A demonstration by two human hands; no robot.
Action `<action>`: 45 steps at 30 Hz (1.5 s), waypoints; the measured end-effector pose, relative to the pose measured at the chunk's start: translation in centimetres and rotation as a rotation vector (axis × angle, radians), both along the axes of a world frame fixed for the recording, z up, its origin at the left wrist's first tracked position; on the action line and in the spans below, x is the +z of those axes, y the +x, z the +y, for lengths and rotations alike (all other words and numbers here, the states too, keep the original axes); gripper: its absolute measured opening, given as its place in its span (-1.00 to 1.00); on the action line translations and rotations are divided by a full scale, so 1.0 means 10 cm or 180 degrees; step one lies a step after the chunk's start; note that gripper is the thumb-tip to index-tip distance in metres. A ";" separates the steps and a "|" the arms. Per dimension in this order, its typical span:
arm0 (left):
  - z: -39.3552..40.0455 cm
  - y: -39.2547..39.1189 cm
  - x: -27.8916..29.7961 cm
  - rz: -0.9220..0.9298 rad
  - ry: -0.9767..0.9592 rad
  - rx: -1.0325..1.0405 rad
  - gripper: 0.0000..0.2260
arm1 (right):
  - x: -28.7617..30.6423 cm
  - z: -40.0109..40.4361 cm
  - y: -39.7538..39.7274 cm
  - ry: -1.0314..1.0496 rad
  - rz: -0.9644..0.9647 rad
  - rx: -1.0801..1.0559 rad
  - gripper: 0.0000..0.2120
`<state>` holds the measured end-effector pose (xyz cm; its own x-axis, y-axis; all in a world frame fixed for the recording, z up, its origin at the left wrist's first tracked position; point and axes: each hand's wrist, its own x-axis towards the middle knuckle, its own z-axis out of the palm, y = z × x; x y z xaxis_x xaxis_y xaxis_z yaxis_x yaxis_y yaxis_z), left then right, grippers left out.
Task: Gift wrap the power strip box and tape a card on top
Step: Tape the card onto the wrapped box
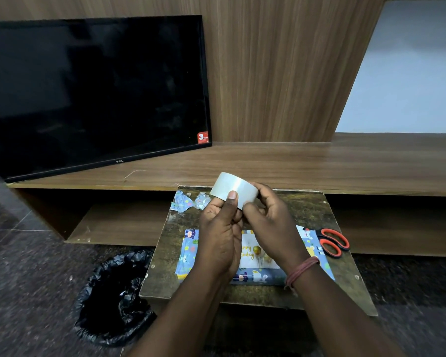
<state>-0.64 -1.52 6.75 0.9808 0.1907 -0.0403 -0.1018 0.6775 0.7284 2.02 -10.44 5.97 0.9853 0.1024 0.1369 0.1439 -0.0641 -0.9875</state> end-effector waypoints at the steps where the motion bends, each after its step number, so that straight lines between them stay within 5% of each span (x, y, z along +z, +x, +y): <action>1: 0.00 0.00 -0.01 0.0001 0.0020 0.0000 -0.78 | 0.00 0.00 0.00 -0.0049 -0.0020 -0.0033 -0.69; 36: -0.05 0.00 -0.06 -0.0076 -0.0087 0.0003 -0.84 | -0.02 -0.07 0.04 -0.0600 -0.0453 -0.0300 -0.80; 45: -0.04 0.02 -0.10 -0.0192 0.0090 0.0041 -0.74 | -0.04 -0.10 0.05 -0.0499 -0.0345 -0.0248 -0.69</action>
